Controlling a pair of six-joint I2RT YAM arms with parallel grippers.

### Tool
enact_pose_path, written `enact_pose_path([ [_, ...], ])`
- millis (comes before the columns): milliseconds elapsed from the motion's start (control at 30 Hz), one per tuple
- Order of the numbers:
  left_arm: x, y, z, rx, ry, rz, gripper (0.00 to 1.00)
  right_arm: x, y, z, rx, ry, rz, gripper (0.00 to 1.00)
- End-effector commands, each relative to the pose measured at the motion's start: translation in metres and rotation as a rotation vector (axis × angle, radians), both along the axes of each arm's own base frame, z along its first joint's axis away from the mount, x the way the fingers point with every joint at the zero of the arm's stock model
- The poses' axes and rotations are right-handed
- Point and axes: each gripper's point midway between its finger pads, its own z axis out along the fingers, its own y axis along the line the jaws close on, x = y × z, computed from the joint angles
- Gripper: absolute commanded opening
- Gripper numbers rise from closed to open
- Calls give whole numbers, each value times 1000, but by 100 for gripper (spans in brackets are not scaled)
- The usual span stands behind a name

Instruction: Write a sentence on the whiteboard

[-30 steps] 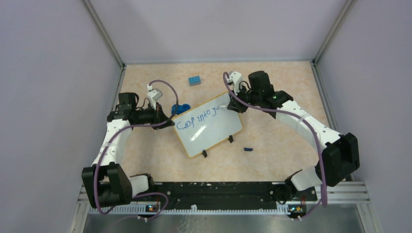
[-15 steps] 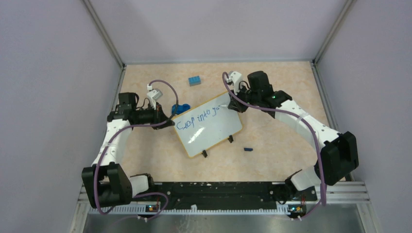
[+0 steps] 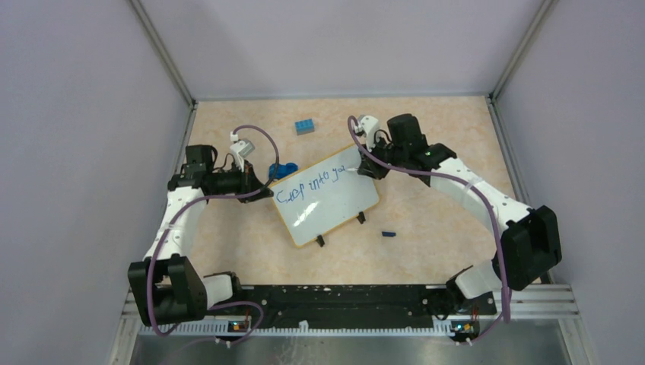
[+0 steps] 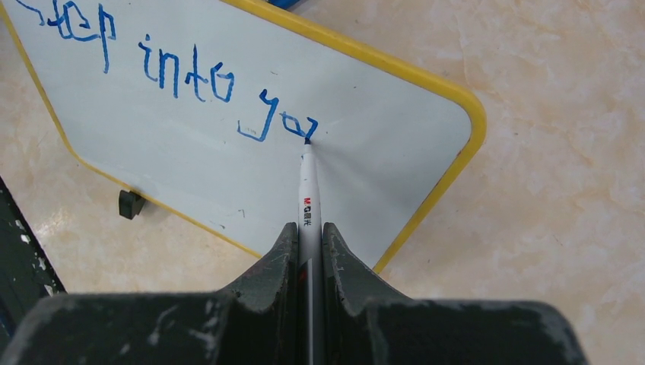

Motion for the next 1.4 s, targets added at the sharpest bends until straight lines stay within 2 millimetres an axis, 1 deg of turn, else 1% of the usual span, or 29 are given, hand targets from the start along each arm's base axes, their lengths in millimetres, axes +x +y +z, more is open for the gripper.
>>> enact_pose_path([
  [0,0,2,-9,33,-4,-5,0,5,-4,10,11,-48,-2,0],
  [433,-1,2,-8,34,-10,-5,0,23,-19,22,-15,-97,-73,0],
  [700,0,2,-8,34,-8,-5,0,30,-13,35,21,-117,-77,0],
  [933,-1,2,-9,36,-10,-6,0,33,-10,41,36,-124,-79,0],
  [1033,-1,2,-9,37,-10,-6,0,33,-10,40,35,-120,-77,0],
  [1267,-1,2,-9,37,-11,-6,0,22,-12,20,16,-71,-54,0],
  [1367,-1,2,-9,36,-11,-6,0,17,-14,15,12,-63,-50,0],
])
